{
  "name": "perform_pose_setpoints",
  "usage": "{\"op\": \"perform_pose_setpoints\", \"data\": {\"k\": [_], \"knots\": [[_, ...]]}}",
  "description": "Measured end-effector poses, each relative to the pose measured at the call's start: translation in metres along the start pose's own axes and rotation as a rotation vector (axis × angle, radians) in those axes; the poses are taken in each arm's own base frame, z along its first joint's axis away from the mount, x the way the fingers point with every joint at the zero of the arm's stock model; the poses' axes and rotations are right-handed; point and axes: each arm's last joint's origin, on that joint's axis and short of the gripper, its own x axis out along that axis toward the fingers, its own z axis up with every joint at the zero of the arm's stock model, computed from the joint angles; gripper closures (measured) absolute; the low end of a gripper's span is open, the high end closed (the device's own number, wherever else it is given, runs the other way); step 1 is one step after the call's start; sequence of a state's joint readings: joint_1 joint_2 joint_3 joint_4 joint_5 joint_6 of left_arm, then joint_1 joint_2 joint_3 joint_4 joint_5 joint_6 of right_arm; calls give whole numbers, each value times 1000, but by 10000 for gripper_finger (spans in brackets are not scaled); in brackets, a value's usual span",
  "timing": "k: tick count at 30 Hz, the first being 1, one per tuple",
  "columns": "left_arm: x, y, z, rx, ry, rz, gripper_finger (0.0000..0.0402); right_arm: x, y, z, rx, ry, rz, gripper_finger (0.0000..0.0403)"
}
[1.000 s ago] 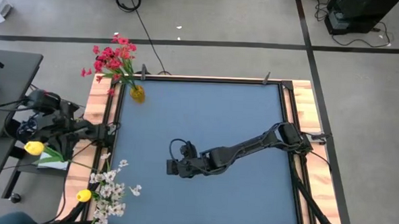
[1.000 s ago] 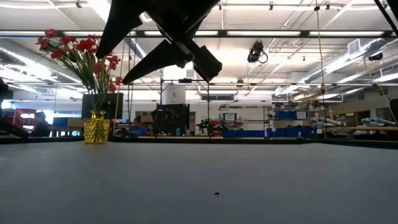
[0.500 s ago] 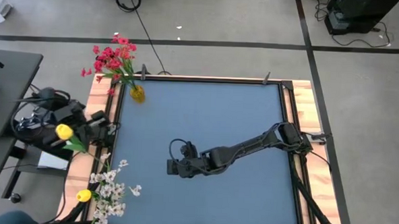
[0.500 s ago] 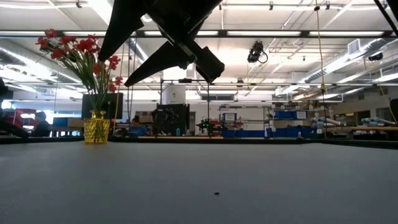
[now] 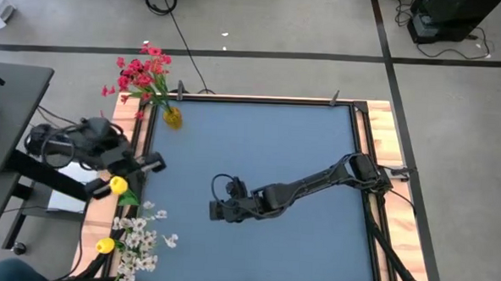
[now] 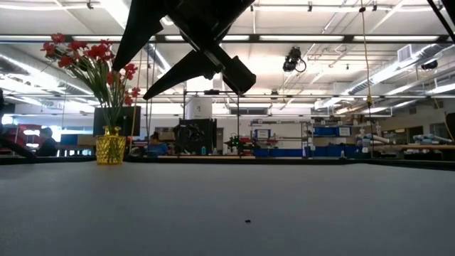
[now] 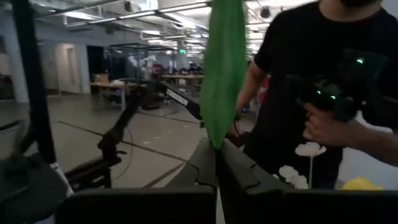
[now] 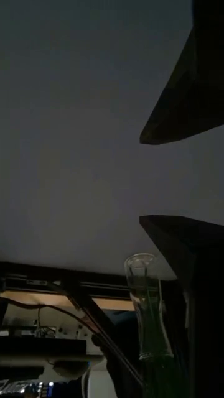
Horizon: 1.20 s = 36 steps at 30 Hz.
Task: Sort flowers into vase by color
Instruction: Put the yellow flower into the transparent vase
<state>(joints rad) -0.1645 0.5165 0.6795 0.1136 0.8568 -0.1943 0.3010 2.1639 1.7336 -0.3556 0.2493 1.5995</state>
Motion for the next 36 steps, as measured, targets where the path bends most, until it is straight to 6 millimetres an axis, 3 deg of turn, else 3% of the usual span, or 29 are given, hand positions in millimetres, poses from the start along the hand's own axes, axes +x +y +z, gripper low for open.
{"op": "perform_pose_setpoints", "data": {"k": [6, 12, 18, 24, 32, 36], "knots": [[9, -10, -6, -32, 32, -98, 399, -2, -3, -9, -33, 25, -26, 197], [-3, -39, -23, -173, 189, -322, 399, -4, -7, -16, -57, 65, -59, 197], [-8, -51, -16, -75, 122, -373, 399, -5, -7, -20, -71, 95, -59, 197], [6, -50, -12, -3, 65, -420, 399, -5, -7, -21, -71, 119, -59, 197], [34, -54, -26, -57, 144, -543, 399, -8, -8, -30, -61, 130, -58, 197], [39, -56, -28, -24, 136, -501, 399, -9, -8, -33, -63, 134, -59, 197]]}}
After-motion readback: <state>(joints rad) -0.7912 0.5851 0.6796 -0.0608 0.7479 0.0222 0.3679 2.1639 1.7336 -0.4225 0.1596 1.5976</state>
